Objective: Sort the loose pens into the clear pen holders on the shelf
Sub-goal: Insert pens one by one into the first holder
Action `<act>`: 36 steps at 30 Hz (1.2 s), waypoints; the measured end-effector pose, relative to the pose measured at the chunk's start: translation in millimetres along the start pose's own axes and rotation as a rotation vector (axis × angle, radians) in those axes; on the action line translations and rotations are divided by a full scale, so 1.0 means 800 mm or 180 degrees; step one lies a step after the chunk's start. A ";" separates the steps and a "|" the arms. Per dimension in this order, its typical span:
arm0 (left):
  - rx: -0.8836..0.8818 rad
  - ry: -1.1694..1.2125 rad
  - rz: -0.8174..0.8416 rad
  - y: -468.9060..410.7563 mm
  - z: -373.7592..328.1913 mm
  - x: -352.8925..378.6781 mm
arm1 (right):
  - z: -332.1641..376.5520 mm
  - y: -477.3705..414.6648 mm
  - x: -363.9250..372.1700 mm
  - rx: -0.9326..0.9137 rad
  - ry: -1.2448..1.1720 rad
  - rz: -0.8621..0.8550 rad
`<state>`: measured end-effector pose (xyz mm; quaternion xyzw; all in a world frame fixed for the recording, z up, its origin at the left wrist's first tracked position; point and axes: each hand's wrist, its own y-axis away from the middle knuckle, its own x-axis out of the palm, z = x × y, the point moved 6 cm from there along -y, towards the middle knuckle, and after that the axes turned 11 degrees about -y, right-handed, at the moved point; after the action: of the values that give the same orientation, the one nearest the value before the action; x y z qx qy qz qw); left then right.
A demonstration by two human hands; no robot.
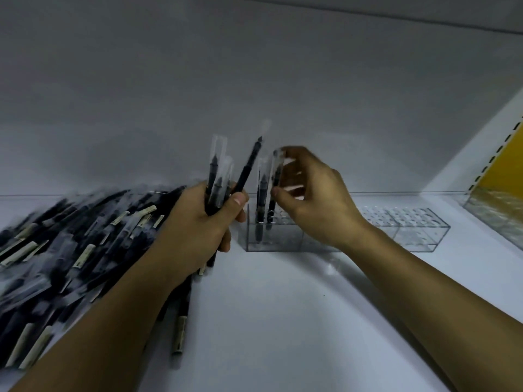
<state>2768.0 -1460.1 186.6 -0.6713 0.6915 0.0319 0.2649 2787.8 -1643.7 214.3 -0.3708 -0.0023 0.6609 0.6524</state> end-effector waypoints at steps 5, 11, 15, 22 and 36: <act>0.0187 0.0050 -0.0005 0.007 -0.013 -0.004 | 0.034 0.009 -0.033 -0.0654 -0.0860 -0.0975; 0.0315 -0.0027 0.0158 0.012 -0.021 0.005 | 0.043 0.008 -0.027 -0.0373 -0.1973 -0.0731; 0.0275 0.0183 -0.0079 0.006 -0.019 -0.003 | 0.033 0.004 -0.050 -0.0220 -0.2009 -0.1173; -0.0358 0.1204 0.0023 -0.005 0.018 -0.005 | 0.021 0.004 -0.064 -0.0315 -0.1624 -0.1456; 0.0281 0.0509 0.0179 0.002 -0.005 -0.005 | 0.026 -0.002 -0.012 -0.1050 0.0222 -0.0713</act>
<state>2765.0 -1458.3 191.0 -0.6397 0.7298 -0.0449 0.2371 2777.8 -1641.7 234.8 -0.4927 -0.1291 0.5617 0.6520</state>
